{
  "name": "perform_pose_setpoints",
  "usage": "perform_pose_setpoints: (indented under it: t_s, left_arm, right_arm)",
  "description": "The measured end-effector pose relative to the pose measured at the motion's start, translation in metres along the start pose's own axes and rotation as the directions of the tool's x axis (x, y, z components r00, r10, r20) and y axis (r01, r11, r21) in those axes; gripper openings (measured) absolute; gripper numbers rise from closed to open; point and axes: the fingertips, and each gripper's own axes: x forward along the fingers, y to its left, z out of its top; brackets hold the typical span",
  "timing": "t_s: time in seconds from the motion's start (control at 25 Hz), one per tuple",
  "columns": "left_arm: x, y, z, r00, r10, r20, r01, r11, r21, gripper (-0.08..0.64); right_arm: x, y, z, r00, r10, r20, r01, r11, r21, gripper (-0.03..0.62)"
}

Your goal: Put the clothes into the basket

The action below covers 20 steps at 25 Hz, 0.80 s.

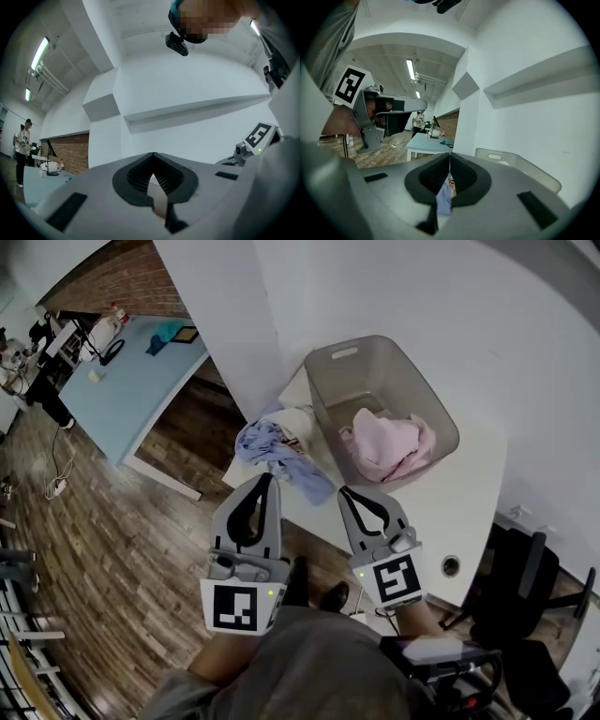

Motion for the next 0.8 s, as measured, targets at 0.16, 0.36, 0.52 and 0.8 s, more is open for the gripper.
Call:
perform_pose_setpoints:
  t_s: [0.16,0.36,0.52,0.8]
  left_arm:
    - [-0.006,0.016,-0.01,0.999,0.048,-0.015,-0.048,0.999,0.004,0.008]
    - [-0.002,0.037,-0.034,0.997,0.076,-0.031,-0.076,0.997,-0.011,0.008]
    - [0.009,0.054,-0.067,0.996,0.074,-0.05,-0.075,0.997,-0.015,0.008]
    - [0.022,0.075,-0.143,0.992,0.065,-0.112,-0.073,0.995,-0.066,0.008]
  right_arm:
    - [0.008,0.008,0.005,0.999,0.033,0.02,-0.033,0.999,-0.006,0.009]
    - [0.024,0.015,0.006,0.998,0.06,0.037,-0.061,0.998,0.023,0.009]
    - [0.044,0.028,0.002,0.996,0.085,0.04,-0.087,0.994,0.06,0.009]
    - [0.068,0.039,-0.026,0.992,0.115,-0.056,-0.112,0.992,0.062,0.009]
